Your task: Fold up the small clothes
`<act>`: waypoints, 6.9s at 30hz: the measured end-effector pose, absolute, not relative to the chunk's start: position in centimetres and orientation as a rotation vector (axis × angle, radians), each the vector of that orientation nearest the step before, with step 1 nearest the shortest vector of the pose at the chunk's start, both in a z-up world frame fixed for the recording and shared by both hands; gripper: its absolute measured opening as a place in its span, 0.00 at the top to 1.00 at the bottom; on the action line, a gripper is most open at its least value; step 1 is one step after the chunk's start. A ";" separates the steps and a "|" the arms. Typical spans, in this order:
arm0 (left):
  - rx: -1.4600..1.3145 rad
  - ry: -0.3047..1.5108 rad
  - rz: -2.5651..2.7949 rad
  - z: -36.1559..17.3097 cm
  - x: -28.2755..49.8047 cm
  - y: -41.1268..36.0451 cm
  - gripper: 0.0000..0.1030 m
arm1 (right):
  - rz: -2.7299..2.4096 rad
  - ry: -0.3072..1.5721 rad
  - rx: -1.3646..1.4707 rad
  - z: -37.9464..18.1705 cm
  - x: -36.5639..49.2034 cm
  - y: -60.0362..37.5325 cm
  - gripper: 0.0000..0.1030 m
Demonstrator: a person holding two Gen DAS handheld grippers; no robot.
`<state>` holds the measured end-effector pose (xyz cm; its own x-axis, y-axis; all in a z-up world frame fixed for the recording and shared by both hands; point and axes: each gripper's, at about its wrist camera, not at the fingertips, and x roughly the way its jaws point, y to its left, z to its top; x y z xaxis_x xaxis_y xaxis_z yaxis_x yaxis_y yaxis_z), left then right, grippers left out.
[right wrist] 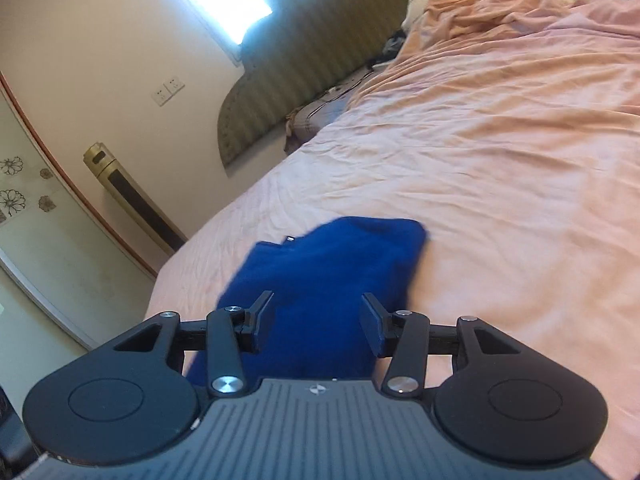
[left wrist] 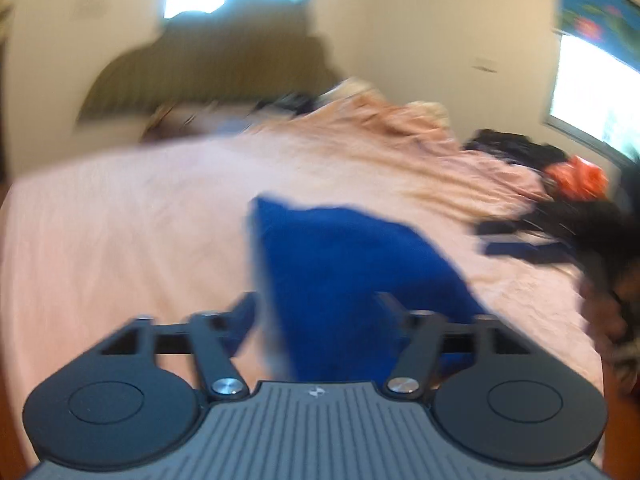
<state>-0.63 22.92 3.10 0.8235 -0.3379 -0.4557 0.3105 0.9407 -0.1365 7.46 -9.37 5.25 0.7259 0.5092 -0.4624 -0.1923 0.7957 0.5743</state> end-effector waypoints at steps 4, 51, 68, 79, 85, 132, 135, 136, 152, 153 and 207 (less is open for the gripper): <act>0.041 0.543 -0.440 1.3 2.2 18.2 0.32 | 0.412 0.766 0.479 3.6 13.4 -5.2 0.33; 0.022 0.689 -0.115 -2.7 -2.3 19.9 0.00 | 0.035 0.709 0.002 -0.9 -3.0 -0.4 0.00; -0.008 0.678 -0.037 -2.8 -1.5 19.4 0.00 | -0.016 0.677 0.021 -1.5 -2.9 0.2 0.00; -0.020 0.669 -0.040 -2.7 -1.8 19.5 0.00 | -0.016 0.678 0.019 -1.5 -2.9 0.1 0.00; -0.019 0.669 -0.039 -2.7 -1.8 19.6 0.00 | -0.017 0.678 0.018 -1.5 -2.9 0.1 0.00; -0.009 0.672 -0.033 -2.6 -1.7 19.3 0.00 | -0.016 0.678 0.018 -1.5 -2.8 0.1 0.00; -0.010 0.672 -0.034 -2.6 -1.6 19.3 0.00 | -0.016 0.678 0.018 -1.5 -2.8 0.1 0.00; -0.011 0.671 -0.034 -2.6 -1.6 19.3 0.00 | -0.016 0.678 0.018 -1.5 -2.8 0.0 0.00; -0.017 0.668 -0.031 -2.5 -1.7 19.3 0.00 | -0.016 0.677 0.018 -1.5 -2.8 0.1 0.00; -0.017 0.669 -0.031 -2.5 -1.7 19.3 0.00 | -0.016 0.677 0.018 -1.5 -2.8 0.1 0.00; -0.018 0.667 -0.032 -2.6 -1.7 19.4 0.00 | -0.016 0.677 0.019 -1.5 -2.8 0.1 0.00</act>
